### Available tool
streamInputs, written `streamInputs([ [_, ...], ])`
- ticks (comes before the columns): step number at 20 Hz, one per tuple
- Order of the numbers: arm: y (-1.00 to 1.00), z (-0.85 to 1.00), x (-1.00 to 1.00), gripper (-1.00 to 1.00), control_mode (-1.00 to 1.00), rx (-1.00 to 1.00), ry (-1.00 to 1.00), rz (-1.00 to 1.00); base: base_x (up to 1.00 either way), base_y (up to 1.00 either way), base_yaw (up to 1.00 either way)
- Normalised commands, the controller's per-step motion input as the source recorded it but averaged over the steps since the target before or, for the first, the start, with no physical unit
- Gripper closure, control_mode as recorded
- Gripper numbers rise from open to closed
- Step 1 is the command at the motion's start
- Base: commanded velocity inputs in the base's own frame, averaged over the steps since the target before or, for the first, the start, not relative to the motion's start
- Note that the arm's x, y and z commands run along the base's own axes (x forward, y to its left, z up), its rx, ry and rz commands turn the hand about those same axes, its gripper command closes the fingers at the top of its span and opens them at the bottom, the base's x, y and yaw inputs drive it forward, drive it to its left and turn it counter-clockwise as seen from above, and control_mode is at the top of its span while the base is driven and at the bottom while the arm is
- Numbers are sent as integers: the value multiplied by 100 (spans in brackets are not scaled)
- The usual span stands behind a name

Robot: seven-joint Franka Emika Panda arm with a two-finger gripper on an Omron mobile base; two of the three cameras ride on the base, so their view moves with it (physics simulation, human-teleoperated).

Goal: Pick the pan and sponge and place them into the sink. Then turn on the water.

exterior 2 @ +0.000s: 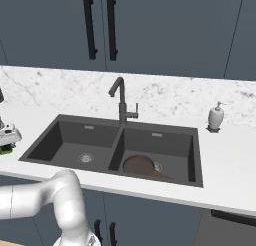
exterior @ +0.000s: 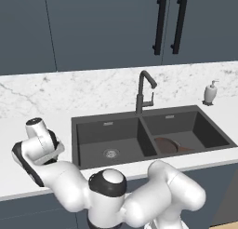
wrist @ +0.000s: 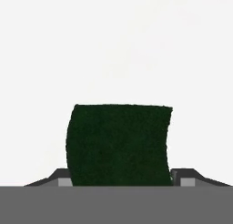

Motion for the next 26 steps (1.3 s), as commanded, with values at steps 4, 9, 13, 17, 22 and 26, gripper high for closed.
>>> streamInputs([
  [4,5,-63,0,100,-100,-1,0,5,0,0,0],
  [9,-1,-46,-7,100,-100,0,0,4,0,0,0],
  [13,-41,19,-44,100,-100,3,-10,-1,0,0,0],
  [17,-44,43,-56,100,-100,0,-13,-4,0,0,0],
  [22,-99,32,-34,100,-100,0,0,0,0,0,0],
  [26,-98,42,-7,100,-100,0,0,0,0,0,0],
])
